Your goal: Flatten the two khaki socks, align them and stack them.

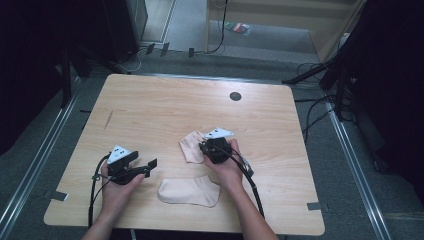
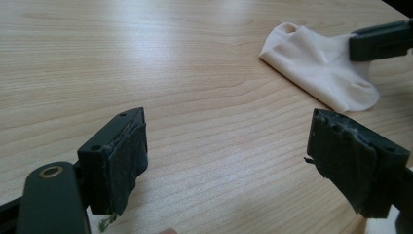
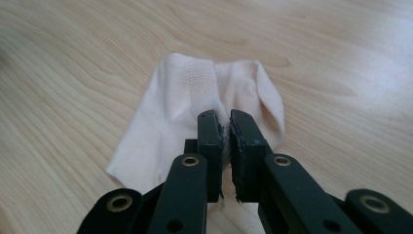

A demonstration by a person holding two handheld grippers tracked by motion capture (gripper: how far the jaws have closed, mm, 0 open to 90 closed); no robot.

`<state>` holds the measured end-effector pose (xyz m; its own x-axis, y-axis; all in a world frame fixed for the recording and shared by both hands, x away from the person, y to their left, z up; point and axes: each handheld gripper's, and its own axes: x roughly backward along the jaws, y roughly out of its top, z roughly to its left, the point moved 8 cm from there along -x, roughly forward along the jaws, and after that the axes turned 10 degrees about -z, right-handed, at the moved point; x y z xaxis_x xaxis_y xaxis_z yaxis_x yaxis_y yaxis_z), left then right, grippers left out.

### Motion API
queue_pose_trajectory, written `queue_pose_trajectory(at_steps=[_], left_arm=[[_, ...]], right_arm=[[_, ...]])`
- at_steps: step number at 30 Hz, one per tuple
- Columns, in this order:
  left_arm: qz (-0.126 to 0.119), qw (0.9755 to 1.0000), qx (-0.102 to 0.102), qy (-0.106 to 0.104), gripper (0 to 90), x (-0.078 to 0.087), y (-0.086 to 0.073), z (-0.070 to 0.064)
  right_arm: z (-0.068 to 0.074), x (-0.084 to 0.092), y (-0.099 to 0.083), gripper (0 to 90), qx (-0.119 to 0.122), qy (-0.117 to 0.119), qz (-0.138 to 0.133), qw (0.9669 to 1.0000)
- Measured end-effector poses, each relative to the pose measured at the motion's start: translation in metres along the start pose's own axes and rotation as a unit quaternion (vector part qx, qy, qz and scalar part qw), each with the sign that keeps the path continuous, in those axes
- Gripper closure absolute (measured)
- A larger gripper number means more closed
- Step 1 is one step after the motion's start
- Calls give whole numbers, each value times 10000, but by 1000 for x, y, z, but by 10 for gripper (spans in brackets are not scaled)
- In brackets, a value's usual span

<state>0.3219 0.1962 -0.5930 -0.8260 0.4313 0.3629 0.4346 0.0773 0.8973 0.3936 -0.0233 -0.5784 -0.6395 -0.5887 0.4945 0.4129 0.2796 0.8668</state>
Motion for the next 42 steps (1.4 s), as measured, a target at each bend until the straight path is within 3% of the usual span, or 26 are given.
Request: queue_pose_trajectory(at_steps=[3,16,19,20,23,25,26,29,32,34,35,36,37,38,39,40,42], left_arm=[[15,10000,-28,-3,155,0,0,0],[116,9999,-56,-3,160,-5,2,-2],[176,9994,-23,-309,161,-13,8,-13],[176,9994,-23,-309,162,-13,8,-13],[362,9974,-160,-603,161,-31,10,-30],[385,9971,-213,-625,161,-34,10,-32],[370,9973,-254,-584,161,-38,10,-33],[339,9976,-112,-599,161,-38,11,-32],[279,9979,-105,-581,162,-30,9,-26],[318,9977,-128,-586,162,-25,8,-21],[309,9976,-113,-604,162,-22,8,-20],[296,9976,-114,-620,162,-21,8,-19],[320,9969,-119,-706,162,-18,7,-17],[320,9969,-119,-706,161,-18,7,-17],[313,9965,-89,-769,162,-18,7,-17],[313,9965,-89,-769,162,-18,7,-17],[257,9963,-18,-817,163,-18,9,-16]], right_arm=[[4,10,13,846,14,64,-204,9998],[21,22,51,851,102,200,-431,9988],[26,21,62,853,48,252,-482,9985],[27,21,66,853,26,275,-501,9984],[35,21,77,853,36,350,-575,9977],[39,21,81,853,31,399,-597,9974],[43,21,86,854,36,448,-638,9969],[62,27,109,853,102,757,-964,9924],[65,34,115,851,6,905,-1114,9896],[61,35,111,850,-13,881,-1056,9905],[44,33,94,850,-148,755,-843,9935],[44,33,94,850,-148,755,-843,9935],[25,28,68,848,-396,728,-461,9955],[25,28,68,848,-396,728,-461,9955],[8,23,41,845,-545,708,-33,9960],[8,23,41,845,-545,708,-33,9960],[-10,17,12,837,-521,540,313,9967]])
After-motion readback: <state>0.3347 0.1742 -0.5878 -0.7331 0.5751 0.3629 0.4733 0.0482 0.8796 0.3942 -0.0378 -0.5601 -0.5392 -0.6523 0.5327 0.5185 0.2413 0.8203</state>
